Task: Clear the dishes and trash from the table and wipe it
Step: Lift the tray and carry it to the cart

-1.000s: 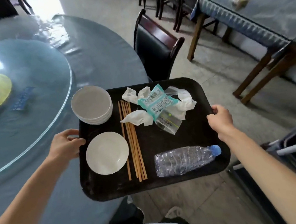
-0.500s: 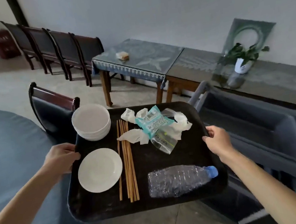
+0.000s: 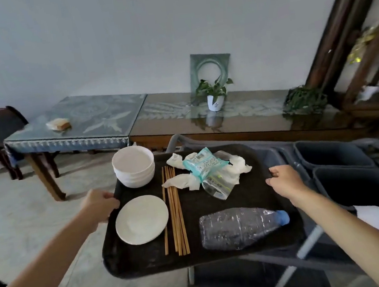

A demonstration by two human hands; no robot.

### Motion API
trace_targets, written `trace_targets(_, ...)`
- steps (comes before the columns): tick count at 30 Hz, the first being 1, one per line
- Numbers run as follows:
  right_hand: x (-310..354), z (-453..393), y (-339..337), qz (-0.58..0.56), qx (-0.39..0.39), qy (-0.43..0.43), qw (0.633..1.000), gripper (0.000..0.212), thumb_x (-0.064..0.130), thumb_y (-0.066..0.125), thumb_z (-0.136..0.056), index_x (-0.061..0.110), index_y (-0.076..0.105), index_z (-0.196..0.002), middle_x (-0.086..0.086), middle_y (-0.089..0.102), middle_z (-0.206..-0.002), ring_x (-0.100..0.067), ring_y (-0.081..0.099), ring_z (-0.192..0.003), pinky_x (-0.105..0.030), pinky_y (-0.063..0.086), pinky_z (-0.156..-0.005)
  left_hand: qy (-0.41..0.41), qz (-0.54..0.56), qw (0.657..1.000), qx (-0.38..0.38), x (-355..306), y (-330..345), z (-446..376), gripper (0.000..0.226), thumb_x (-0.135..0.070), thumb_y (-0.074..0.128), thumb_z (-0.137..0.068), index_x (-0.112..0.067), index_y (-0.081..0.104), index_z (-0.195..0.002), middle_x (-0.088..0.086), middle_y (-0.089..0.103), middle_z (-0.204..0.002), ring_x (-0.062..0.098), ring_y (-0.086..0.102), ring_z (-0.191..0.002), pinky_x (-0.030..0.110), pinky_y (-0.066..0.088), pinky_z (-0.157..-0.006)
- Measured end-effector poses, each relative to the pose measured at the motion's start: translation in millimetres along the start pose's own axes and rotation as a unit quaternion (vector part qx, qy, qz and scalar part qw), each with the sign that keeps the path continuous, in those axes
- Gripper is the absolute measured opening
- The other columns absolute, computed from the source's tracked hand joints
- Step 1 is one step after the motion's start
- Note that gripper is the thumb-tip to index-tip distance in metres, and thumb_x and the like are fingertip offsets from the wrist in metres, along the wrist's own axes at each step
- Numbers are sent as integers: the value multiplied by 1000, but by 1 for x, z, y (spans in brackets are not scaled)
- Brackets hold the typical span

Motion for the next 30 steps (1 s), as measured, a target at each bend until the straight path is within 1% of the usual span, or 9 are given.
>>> trace_targets(3, -21, -38, -18, 2, -25, 25, 999, 27, 0, 66, -94, -2, 69, -121, -12, 71, -106, -29, 65, -101, -44, 50, -98, 27, -15, 999, 17, -36, 42, -36, 10, 5, 66, -79, 5, 75, -83, 30, 72, -88, 33, 66, -73, 43, 62, -66)
trace_targets(7, -51, -96, -30, 6, -59, 56, 997, 41, 9, 71, -92, 9, 66, -132, -9, 70, -127, -30, 65, -117, -40, 50, -99, 61, -28, 997, 46, -76, 98, -85, 11, 6, 64, -79, 2, 74, -77, 28, 72, -87, 37, 70, -78, 43, 62, -63)
trace_targets(10, -62, -137, -33, 5, -70, 74, 995, 40, 6, 70, -93, 8, 65, -132, -10, 70, -125, -28, 64, -113, -36, 47, -93, 80, -40, 994, 59, -102, 138, -122, 12, 5, 63, -80, 1, 74, -76, 21, 68, -74, 30, 66, -71, 43, 61, -60)
trace_targets(13, -70, -172, -32, 22, -70, 96, 993, 39, 6, 68, -94, 7, 63, -132, -11, 69, -123, -21, 59, -101, -35, 44, -89, 81, -66, 992, 65, -115, 174, -154, 14, 1, 64, -83, -7, 74, -80, 12, 71, -78, 27, 69, -72, 36, 60, -57)
trace_targets(15, -77, -196, -27, 31, -60, 102, 992, 43, 8, 70, -93, 9, 61, -135, -10, 68, -125, -24, 62, -108, -37, 46, -92, 97, -100, 988, 65, -121, 193, -174, 11, -3, 65, -81, -9, 74, -82, 12, 72, -78, 27, 69, -72, 40, 61, -62)
trace_targets(19, -97, -228, -14, 61, -37, 139, 988, 45, 13, 73, -89, 14, 62, -132, -1, 64, -104, -22, 61, -101, -38, 50, -92, 110, -170, 978, 58, -122, 219, -203, 5, -5, 64, -75, -6, 66, -71, 9, 64, -66, 29, 62, -66, 34, 49, -57)
trace_targets(23, -109, -247, 2, 61, -24, 158, 985, 37, 14, 72, -89, 16, 64, -125, 0, 63, -101, -21, 60, -99, -36, 48, -88, 118, -210, 969, 55, -125, 236, -218, 19, -2, 64, -77, -6, 52, -63, 7, 54, -60, 28, 54, -60, 29, 36, -50)
trace_targets(27, -120, -261, 20, 66, -20, 178, 982, 38, 15, 68, -91, 17, 64, -128, -7, 68, -121, -28, 63, -114, -41, 50, -99, 121, -241, 962, 45, -126, 248, -225, 10, -4, 64, -84, -9, 66, -76, 8, 63, -71, 20, 56, -65, 28, 37, -50)
trace_targets(30, -130, -268, 28, 63, -12, 195, 979, 40, 16, 67, -92, 18, 62, -132, -8, 66, -129, -31, 61, -120, -44, 50, -102, 123, -271, 954, 37, -128, 254, -226, 6, -6, 63, -85, -8, 65, -80, 7, 64, -76, 21, 56, -68, 30, 39, -54)
Point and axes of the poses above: each hand's wrist, its own z-axis away from the middle knuckle, its own y-axis out of the palm, x = y × z, the point moved 2 cm from there along -z, towards the middle knuckle
